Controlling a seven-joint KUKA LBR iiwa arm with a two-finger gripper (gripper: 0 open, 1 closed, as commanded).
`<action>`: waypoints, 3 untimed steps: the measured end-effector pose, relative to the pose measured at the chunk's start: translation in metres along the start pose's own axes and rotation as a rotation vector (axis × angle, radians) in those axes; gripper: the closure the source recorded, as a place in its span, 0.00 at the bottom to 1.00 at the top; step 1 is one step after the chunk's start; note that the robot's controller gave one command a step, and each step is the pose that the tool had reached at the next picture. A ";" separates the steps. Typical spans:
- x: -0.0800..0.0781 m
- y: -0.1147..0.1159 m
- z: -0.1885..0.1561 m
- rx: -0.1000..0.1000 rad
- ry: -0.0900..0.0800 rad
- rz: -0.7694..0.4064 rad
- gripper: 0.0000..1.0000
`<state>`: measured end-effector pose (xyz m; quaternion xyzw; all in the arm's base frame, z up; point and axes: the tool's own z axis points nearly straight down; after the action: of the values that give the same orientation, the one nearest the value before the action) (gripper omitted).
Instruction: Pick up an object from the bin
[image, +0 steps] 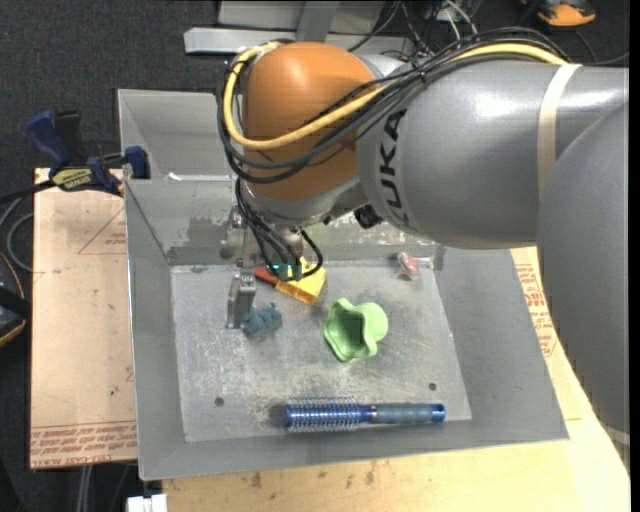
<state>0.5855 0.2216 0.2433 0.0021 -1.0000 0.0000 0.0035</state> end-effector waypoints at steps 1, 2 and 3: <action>0.078 -0.022 0.170 -0.004 -0.012 -0.151 0.00; 0.064 -0.097 0.168 -0.008 -0.023 -0.301 0.00; 0.071 -0.138 0.068 0.001 -0.016 -0.250 0.00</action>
Offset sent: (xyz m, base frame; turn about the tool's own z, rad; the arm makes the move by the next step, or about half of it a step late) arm -0.0796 -0.0229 -0.1683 -0.1528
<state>0.5141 0.0834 0.1754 0.1269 -0.9919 0.0001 -0.0047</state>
